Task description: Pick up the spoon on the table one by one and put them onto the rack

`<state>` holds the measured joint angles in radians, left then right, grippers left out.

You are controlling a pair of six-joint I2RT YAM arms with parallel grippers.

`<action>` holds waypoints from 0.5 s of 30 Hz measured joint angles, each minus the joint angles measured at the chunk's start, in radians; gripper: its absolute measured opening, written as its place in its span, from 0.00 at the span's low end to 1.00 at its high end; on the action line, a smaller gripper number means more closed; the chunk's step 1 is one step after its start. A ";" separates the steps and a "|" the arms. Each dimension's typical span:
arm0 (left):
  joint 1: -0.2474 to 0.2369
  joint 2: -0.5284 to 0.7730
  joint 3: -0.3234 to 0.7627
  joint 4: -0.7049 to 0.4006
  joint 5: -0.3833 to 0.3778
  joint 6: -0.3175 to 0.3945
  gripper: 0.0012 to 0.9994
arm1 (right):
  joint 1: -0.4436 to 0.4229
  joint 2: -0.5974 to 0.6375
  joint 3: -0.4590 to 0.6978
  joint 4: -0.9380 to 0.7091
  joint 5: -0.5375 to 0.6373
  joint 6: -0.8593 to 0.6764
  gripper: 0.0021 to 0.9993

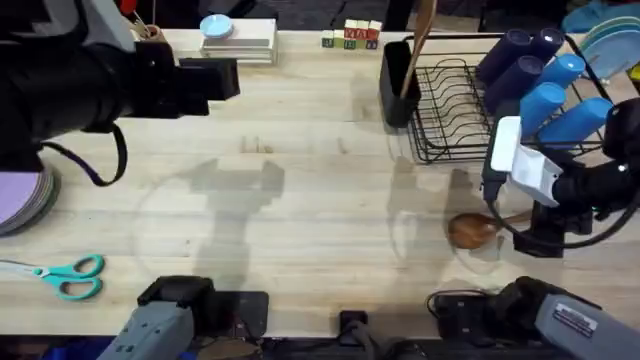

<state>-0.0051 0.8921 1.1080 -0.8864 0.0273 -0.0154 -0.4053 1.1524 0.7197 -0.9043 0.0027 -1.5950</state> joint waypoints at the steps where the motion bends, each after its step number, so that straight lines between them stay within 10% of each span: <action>1: 0.000 0.000 0.000 0.000 0.000 0.000 0.99 | 0.000 0.006 0.000 0.001 -0.003 -0.003 1.00; 15: 0.000 0.000 0.000 0.000 0.000 0.000 0.99 | 0.000 0.171 -0.001 0.043 -0.011 -0.010 1.00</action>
<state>-0.0051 0.8921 1.1082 -0.8862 0.0269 -0.0154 -0.4053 1.3238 0.7189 -0.8616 -0.0086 -1.6054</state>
